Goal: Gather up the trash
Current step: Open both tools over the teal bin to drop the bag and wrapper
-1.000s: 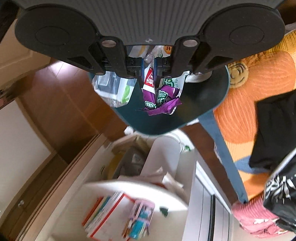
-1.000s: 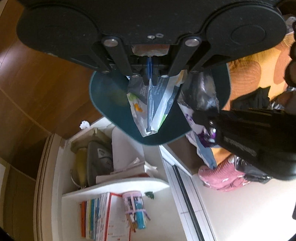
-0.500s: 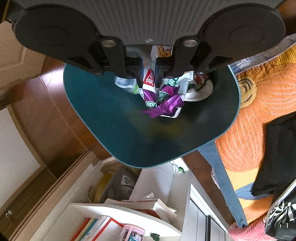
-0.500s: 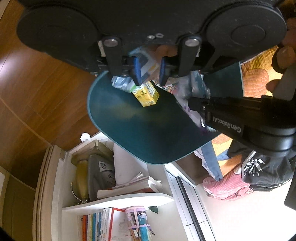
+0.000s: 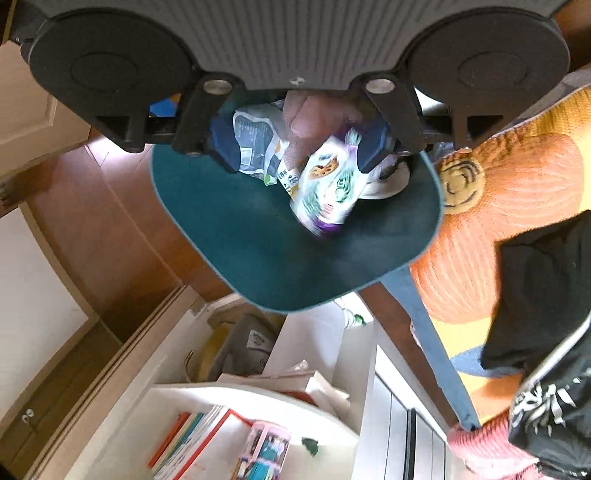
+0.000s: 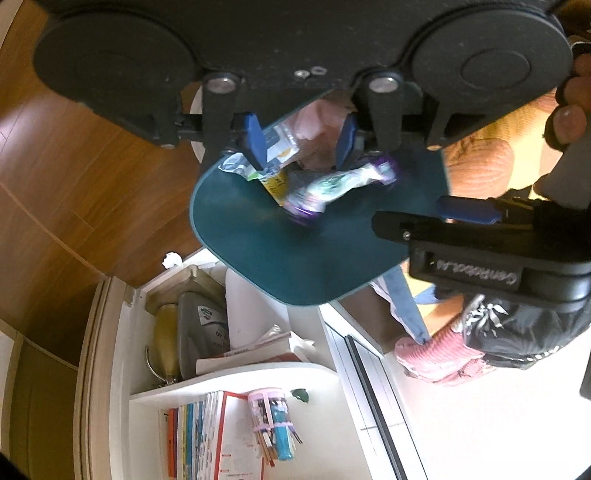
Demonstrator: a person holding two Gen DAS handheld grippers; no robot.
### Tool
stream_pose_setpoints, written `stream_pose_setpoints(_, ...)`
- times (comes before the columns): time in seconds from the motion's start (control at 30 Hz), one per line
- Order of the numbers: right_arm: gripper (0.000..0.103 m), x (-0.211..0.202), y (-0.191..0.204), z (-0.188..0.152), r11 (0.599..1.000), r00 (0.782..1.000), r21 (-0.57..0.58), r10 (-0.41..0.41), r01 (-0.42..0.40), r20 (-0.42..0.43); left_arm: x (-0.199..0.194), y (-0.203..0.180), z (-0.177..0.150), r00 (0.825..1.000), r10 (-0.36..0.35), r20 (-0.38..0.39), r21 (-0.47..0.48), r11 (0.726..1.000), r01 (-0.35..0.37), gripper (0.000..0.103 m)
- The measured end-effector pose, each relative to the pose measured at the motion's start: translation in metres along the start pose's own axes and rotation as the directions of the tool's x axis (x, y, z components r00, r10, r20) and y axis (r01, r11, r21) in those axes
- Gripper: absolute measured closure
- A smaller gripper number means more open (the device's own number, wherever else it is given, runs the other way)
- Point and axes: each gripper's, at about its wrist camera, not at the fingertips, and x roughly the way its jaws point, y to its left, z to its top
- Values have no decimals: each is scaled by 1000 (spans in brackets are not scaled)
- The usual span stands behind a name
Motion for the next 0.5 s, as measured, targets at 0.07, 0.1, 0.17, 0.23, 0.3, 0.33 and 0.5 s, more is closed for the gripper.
stream_pose_setpoints(0.07,60,-10,4,0,1000,1000,0,12,-12,10,-14,0,-4,1000,-5,15,15,1000,5,34)
stream_pose_setpoints(0.1,59,-15,7,0,1000,1000,-2,14,-14,15,-23,1,-7,1000,-6,23,22,1000,5,34)
stream_pose_setpoints(0.17,58,-26,14,-1,1000,999,-16,19,-19,28,-39,3,-13,999,-8,41,32,999,7,34)
stream_pose_setpoints(0.23,58,-36,24,-2,999,999,-32,29,-28,37,-57,7,-18,998,-14,59,35,999,12,34)
stream_pose_setpoints(0.3,57,-47,34,-3,998,998,-49,42,-40,44,-75,12,-24,997,-18,77,33,999,15,34)
stream_pose_setpoints(0.33,56,-51,40,-4,997,998,-57,46,-43,48,-84,15,-28,996,-22,87,31,999,20,34)
stream_pose_setpoints(0.5,56,-67,73,-9,991,995,-106,87,-81,53,-128,42,-48,990,-20,142,17,1000,17,34)
